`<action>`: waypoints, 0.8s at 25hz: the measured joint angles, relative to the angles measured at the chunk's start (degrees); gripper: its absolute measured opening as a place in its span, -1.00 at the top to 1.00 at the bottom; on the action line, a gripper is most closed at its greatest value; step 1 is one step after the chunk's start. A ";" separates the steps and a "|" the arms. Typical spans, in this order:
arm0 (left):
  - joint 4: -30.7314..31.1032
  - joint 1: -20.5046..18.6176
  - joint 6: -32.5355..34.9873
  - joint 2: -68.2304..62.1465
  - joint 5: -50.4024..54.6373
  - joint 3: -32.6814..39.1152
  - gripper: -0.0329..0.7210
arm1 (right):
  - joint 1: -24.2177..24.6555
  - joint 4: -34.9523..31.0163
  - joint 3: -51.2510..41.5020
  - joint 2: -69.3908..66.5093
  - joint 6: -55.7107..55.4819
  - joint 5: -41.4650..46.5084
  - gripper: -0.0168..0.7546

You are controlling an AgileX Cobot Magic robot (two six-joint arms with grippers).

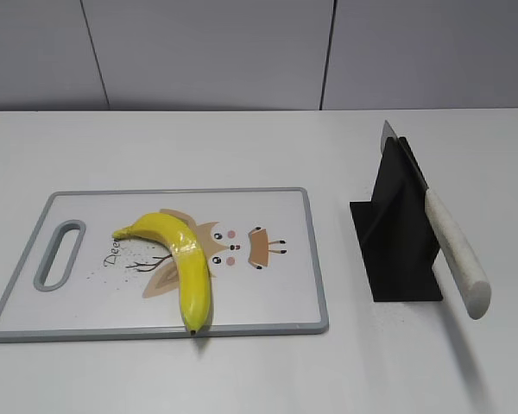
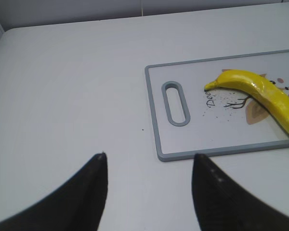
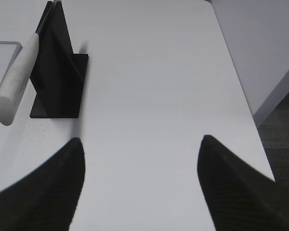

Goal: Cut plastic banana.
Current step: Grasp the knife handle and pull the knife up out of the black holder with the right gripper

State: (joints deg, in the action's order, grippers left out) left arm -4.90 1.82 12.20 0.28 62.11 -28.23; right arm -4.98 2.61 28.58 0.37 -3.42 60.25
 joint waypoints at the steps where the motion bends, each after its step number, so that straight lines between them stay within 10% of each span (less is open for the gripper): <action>1: 0.00 0.00 0.00 0.00 0.00 0.00 -0.55 | 0.00 0.00 0.00 0.00 0.00 0.00 -0.54; 20: 0.00 0.00 0.00 0.00 0.00 0.00 -0.55 | 0.00 1.78 0.00 -2.15 0.00 -0.05 -0.42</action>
State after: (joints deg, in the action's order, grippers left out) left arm -4.90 1.82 12.20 0.28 62.11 -28.23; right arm -4.98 4.39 28.58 -1.79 -3.42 60.19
